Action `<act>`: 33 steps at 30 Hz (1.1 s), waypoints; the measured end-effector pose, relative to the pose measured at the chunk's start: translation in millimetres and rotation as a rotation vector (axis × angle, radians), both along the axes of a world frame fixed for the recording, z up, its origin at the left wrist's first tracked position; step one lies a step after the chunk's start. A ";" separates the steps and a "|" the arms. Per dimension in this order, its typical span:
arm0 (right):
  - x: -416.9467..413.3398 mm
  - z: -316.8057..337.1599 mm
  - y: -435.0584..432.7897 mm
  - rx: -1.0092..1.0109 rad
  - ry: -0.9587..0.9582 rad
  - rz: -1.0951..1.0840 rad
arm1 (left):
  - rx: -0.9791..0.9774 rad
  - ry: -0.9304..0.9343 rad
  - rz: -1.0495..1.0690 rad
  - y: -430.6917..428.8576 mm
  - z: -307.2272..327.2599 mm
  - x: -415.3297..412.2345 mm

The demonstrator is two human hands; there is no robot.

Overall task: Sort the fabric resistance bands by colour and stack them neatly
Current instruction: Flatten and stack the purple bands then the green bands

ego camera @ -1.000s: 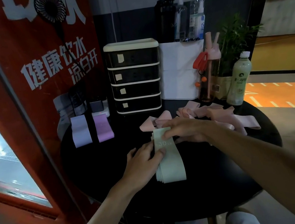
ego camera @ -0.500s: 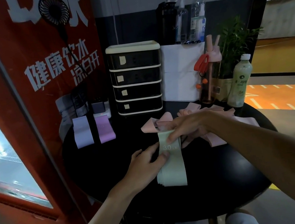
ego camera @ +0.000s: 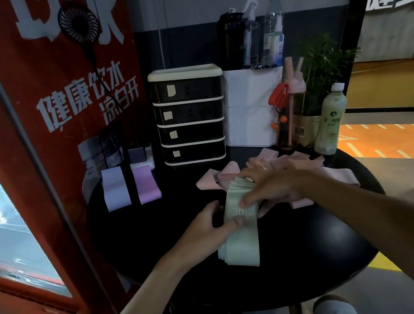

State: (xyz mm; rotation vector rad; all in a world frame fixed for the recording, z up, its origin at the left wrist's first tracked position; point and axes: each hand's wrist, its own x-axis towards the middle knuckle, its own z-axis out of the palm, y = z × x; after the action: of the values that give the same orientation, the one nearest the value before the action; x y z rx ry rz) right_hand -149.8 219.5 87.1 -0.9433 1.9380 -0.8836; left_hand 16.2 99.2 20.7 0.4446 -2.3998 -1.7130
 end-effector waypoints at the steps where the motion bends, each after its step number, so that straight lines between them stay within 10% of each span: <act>1: 2.0 -3.0 6.3 -0.062 0.013 -0.028 | 0.000 -0.024 0.004 2.2 4.1 -0.8; 10: 19.7 -33.5 83.9 -0.605 -0.043 -0.239 | -0.292 0.081 -0.145 15.1 35.2 -14.0; 17: 37.9 -71.0 111.7 -0.392 0.258 -0.254 | -1.008 -0.131 -0.392 22.8 50.1 -24.2; 33: 34.3 -85.1 103.6 -0.398 0.362 -0.192 | -1.176 -0.001 -0.367 31.8 24.9 -27.6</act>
State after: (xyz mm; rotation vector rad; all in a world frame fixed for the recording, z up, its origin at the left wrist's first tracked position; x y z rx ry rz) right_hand -115.5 323.1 2.0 -1.2277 2.2315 -1.3181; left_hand -11.4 131.0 45.5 -0.1848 -3.0372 -0.1171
